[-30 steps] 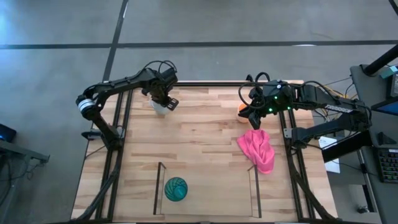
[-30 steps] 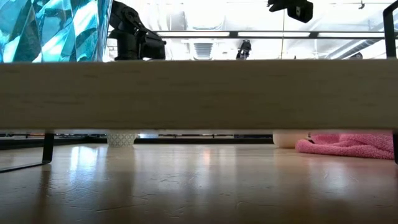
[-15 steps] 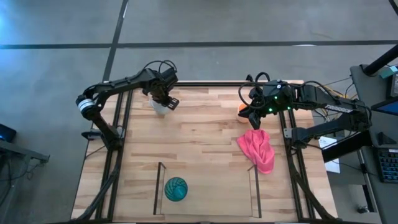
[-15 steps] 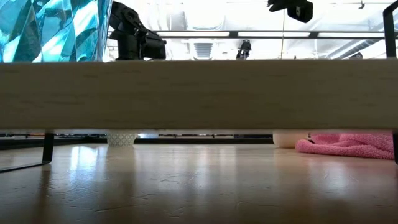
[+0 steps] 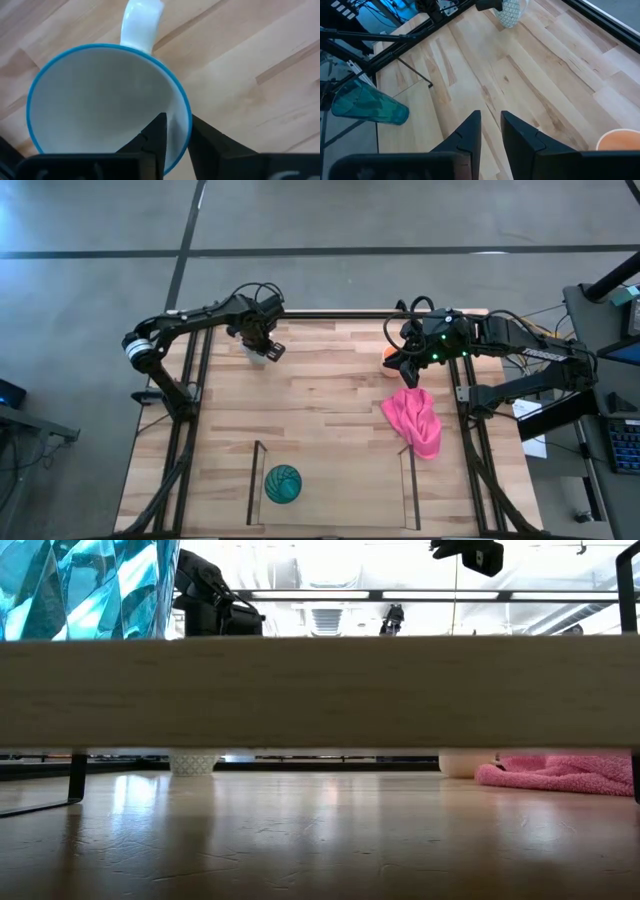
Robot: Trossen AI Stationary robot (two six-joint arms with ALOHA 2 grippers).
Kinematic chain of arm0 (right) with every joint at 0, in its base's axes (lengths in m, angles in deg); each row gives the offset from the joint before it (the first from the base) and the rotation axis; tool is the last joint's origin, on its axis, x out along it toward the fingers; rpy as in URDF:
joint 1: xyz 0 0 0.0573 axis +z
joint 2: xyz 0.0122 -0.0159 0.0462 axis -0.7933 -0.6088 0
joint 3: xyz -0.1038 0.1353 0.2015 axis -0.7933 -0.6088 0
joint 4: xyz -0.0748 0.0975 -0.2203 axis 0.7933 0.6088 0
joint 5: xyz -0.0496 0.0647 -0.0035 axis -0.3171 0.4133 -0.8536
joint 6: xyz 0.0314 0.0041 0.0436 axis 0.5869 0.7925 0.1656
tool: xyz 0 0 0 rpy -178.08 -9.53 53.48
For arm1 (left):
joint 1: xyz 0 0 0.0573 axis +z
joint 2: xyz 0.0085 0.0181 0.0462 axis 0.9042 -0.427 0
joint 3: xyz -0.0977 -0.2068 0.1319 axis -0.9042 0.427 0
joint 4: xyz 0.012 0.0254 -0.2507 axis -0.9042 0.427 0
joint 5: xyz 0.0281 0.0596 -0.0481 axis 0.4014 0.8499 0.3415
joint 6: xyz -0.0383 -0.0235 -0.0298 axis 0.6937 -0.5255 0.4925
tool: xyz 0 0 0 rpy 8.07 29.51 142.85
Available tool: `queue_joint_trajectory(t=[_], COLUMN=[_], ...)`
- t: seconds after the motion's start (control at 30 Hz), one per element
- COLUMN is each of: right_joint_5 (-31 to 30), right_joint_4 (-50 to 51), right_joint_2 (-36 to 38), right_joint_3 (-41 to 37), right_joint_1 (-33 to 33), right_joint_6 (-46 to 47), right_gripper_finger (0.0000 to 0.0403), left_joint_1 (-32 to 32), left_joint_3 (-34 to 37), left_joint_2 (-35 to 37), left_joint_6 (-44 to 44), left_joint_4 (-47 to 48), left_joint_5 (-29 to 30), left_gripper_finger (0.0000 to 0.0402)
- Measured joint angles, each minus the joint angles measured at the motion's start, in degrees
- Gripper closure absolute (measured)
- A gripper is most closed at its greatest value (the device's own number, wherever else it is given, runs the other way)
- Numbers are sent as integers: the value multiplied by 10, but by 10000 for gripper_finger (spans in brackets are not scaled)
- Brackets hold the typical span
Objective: Stack small to large cups/mugs on shelf
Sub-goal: Put the white mug on the shelf
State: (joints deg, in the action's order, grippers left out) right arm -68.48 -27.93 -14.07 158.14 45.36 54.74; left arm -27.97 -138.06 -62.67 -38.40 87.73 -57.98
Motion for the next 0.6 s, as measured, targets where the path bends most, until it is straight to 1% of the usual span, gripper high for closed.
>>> queue_joint_trajectory(t=[0.17, 0.4, 0.6], right_joint_5=[0, 0, 0], right_joint_4=[0, 0, 0], right_joint_2=[0, 0, 0], right_joint_3=[0, 0, 0], right_joint_1=[0, 0, 0], right_joint_6=[0, 0, 0], right_gripper_finger=[330, 331, 334], left_joint_1=[0, -2, -23], left_joint_3=[0, 0, -10], left_joint_2=[0, 0, 0], left_joint_6=[-24, -28, -28], left_joint_4=[1, 2, 7], left_joint_5=[3, 3, -4], left_gripper_finger=[393, 395, 398])
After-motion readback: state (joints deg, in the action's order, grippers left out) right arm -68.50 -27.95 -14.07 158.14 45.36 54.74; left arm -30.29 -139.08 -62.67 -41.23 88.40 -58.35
